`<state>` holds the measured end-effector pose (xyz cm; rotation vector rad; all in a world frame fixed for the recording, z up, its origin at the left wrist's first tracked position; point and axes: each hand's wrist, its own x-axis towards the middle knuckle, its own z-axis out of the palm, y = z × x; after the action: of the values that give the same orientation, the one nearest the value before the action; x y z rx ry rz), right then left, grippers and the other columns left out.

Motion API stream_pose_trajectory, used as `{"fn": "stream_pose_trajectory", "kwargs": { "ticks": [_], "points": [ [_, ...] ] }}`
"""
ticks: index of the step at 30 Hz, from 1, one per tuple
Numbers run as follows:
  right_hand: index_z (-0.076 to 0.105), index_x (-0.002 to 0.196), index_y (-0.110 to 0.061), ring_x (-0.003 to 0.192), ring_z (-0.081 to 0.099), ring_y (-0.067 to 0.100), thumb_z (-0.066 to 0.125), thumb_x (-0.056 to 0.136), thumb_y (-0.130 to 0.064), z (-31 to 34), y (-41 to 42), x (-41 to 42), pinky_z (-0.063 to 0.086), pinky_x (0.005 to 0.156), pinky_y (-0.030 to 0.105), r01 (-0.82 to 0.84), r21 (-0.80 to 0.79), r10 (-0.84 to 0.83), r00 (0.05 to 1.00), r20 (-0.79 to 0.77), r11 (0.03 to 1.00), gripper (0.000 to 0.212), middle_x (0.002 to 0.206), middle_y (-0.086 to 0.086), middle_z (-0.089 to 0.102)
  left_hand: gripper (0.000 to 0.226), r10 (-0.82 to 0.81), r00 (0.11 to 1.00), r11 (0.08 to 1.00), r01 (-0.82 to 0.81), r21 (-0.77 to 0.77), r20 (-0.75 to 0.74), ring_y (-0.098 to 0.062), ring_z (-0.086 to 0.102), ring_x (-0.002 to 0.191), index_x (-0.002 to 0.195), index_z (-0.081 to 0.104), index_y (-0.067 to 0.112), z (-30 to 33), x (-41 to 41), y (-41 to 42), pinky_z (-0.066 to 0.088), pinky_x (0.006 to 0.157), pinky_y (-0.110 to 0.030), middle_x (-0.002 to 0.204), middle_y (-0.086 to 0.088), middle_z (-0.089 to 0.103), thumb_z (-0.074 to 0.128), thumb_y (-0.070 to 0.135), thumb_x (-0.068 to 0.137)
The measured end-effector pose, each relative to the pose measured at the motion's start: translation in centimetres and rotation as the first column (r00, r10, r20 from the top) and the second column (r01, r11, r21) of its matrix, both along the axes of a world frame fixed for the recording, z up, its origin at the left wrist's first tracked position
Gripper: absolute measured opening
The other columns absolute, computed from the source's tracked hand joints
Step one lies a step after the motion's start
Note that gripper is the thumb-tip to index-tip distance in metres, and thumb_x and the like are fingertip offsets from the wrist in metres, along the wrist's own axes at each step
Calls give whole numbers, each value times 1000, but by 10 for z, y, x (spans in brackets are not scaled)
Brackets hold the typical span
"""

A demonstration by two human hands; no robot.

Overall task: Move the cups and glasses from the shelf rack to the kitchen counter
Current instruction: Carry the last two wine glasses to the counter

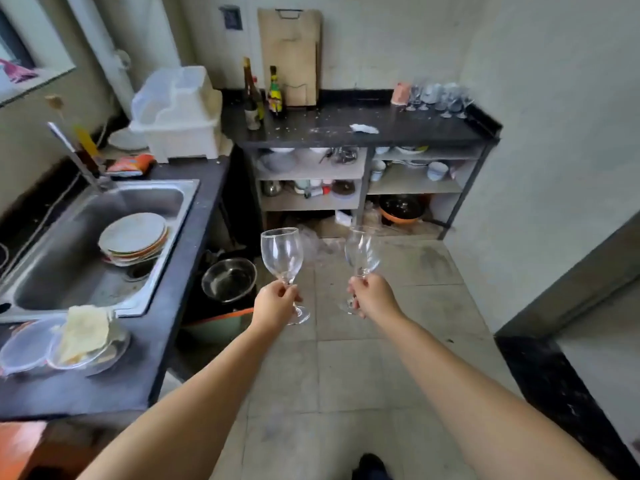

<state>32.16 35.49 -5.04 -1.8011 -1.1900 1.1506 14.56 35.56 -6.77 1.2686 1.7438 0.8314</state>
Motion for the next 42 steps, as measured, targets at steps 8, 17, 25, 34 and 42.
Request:
{"fn": "stream_pose_trajectory", "kwargs": {
  "ticks": [8,17,25,34,42],
  "points": [
    [51,76,-10,47,48,14,40,95,-13,-10,-14,128,32,31,15,295,-55,-293,955,33,954,23,66,1,53,21,-238,970,969,240,-61,40,-12,53,44,74,60,6,-16,126,39,43,46,-21,60,4,60,51,12,92],
    [52,81,-6,47,48,13,38,96,-13,-12,54,264,34,33,17,390,-82,-386,920,63,917,22,65,2,52,14,-317,943,942,326,-82,98,-16,51,51,87,58,3,-10,267,127,44,49,-24,79,-8,64,48,11,94],
    [49,76,-10,49,48,13,38,94,-12,-11,146,347,35,41,22,357,-100,-354,934,47,929,21,66,4,50,15,-276,954,952,289,-106,121,-16,50,52,88,58,2,-6,347,210,43,50,-24,83,-10,64,48,11,94],
    [52,88,-7,50,49,12,40,95,-13,-21,312,386,34,42,23,311,-106,-307,950,52,945,16,71,4,51,16,-240,965,963,250,-97,103,-15,50,50,86,58,1,-13,384,374,42,44,-18,81,-7,63,47,11,93],
    [53,94,-5,48,46,12,41,96,-14,-10,479,412,32,41,23,364,-102,-367,930,-13,926,14,76,4,52,21,-336,941,936,339,-96,39,-13,51,51,78,56,5,5,413,549,39,42,-18,70,-5,59,48,15,95]
  ]
}}
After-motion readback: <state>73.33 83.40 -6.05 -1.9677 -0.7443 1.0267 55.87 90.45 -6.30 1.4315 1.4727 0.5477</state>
